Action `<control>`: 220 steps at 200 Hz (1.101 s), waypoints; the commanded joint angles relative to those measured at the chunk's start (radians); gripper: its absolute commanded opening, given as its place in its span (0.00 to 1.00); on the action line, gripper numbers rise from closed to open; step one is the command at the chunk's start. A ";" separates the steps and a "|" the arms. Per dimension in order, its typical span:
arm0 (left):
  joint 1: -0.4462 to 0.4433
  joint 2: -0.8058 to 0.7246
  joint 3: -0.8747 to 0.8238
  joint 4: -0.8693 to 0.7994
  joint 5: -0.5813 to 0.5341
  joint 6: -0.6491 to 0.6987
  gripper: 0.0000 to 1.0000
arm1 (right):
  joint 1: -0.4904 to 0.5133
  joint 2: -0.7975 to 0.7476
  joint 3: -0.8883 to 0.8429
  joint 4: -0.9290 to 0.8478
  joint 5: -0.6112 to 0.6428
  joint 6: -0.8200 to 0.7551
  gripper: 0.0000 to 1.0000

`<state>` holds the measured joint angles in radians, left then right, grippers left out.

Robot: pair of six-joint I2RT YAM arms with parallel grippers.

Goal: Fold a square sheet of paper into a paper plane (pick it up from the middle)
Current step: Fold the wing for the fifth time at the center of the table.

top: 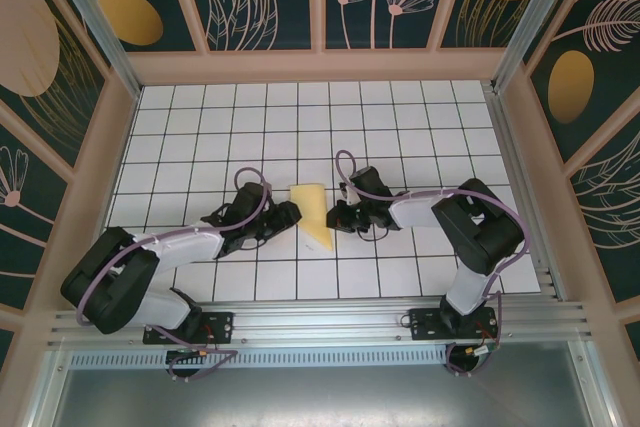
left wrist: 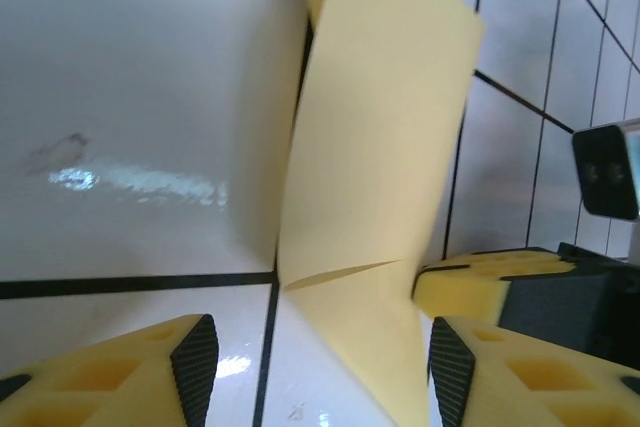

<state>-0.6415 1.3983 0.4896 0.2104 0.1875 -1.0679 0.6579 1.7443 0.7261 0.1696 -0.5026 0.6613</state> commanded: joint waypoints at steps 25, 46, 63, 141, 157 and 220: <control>0.003 0.067 -0.040 0.210 0.086 -0.117 0.58 | -0.005 0.047 -0.039 -0.015 0.059 0.002 0.10; 0.003 0.098 -0.056 0.270 0.103 -0.147 0.57 | -0.005 0.052 -0.044 -0.010 0.058 0.006 0.10; 0.003 0.119 -0.058 0.293 0.110 -0.155 0.56 | -0.004 0.053 -0.047 -0.002 0.053 0.009 0.10; 0.002 0.156 -0.067 0.339 0.124 -0.168 0.55 | -0.004 0.059 -0.047 0.003 0.056 0.005 0.10; 0.003 0.160 -0.073 0.357 0.130 -0.175 0.55 | -0.005 0.060 -0.049 0.004 0.055 0.005 0.10; 0.003 0.183 -0.072 0.377 0.138 -0.175 0.54 | -0.005 0.063 -0.051 0.010 0.058 0.008 0.10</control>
<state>-0.6357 1.5478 0.4259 0.5373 0.3054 -1.2259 0.6548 1.7447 0.7074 0.2081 -0.5129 0.6651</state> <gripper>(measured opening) 0.542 0.098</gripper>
